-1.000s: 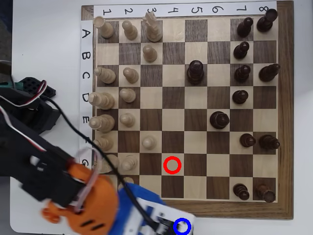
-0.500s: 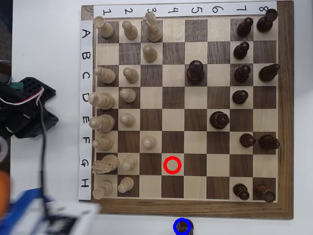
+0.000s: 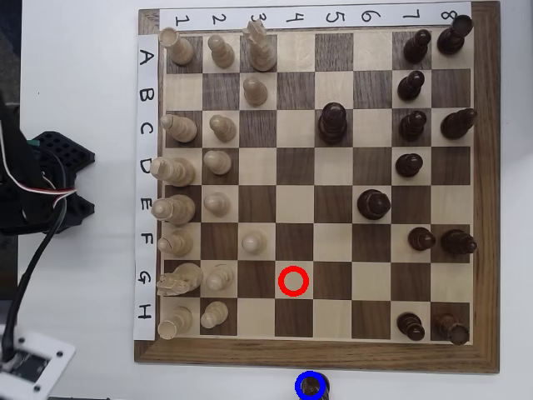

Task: Move the piece to destination

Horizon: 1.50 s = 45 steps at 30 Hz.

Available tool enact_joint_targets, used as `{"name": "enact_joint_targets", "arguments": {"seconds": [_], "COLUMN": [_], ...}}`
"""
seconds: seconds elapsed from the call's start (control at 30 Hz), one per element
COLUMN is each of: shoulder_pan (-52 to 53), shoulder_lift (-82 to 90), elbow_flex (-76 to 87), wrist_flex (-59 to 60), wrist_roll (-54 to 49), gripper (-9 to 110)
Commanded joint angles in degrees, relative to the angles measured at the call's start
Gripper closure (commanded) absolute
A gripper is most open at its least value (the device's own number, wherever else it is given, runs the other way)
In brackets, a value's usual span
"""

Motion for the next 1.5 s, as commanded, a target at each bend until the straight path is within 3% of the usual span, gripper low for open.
{"name": "enact_joint_targets", "arguments": {"seconds": [0.0,0.67,1.47], "shoulder_pan": [10.0,10.7,10.7], "shoulder_lift": [15.1,36.7,36.7], "elbow_flex": [19.1,45.9,47.4], "wrist_flex": [-4.7,-0.6,-2.0], "wrist_roll": [-10.4,-14.9,-14.9], "gripper": [101,101,101]}}
